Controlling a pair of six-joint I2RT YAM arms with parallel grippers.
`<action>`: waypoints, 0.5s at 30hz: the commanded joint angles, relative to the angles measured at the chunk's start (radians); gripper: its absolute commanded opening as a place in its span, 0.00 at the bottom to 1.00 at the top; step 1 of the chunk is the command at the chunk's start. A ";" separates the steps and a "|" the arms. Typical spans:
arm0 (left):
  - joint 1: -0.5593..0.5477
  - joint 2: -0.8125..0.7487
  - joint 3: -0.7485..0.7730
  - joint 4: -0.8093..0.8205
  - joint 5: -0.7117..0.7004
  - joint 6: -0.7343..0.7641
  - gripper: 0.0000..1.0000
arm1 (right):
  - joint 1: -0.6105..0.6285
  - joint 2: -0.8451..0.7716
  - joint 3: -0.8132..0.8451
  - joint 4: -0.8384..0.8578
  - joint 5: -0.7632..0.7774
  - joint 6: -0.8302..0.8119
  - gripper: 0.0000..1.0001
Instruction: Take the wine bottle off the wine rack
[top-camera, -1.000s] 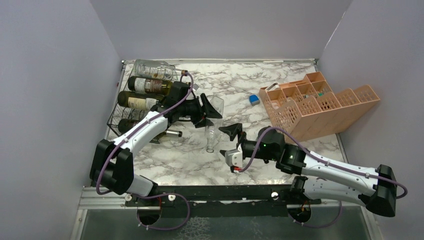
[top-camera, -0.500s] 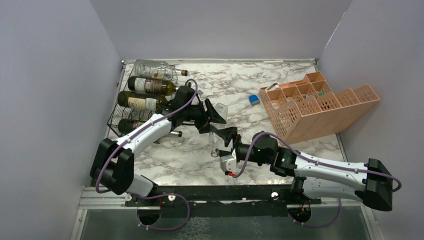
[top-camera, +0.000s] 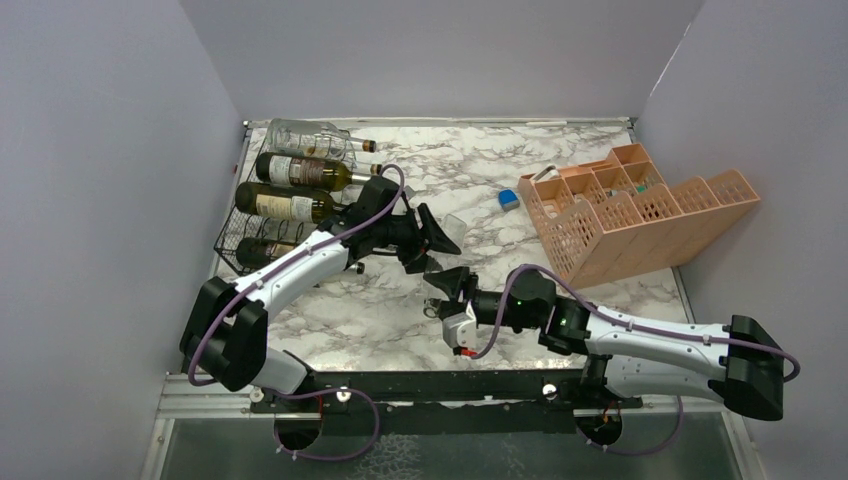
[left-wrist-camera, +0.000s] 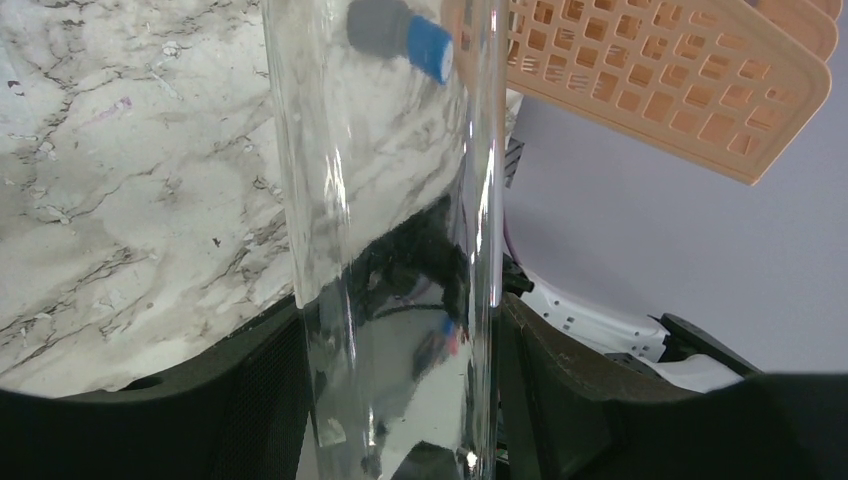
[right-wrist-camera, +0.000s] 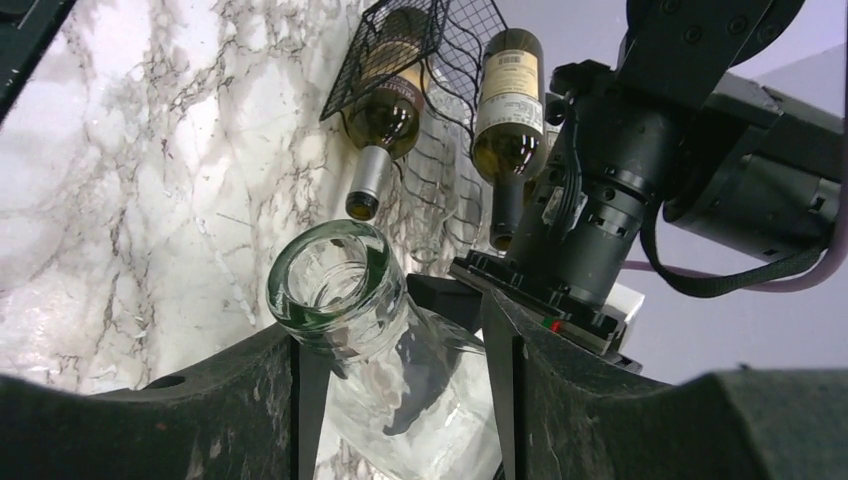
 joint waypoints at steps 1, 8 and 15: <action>-0.015 -0.050 -0.008 0.025 -0.013 -0.036 0.54 | 0.005 0.001 -0.026 0.086 -0.023 0.040 0.53; -0.017 -0.042 -0.011 0.024 -0.018 -0.023 0.73 | 0.003 -0.026 -0.031 0.083 0.002 0.081 0.31; -0.018 -0.026 0.013 -0.003 -0.046 0.018 0.99 | 0.004 -0.053 -0.044 0.101 0.063 0.139 0.14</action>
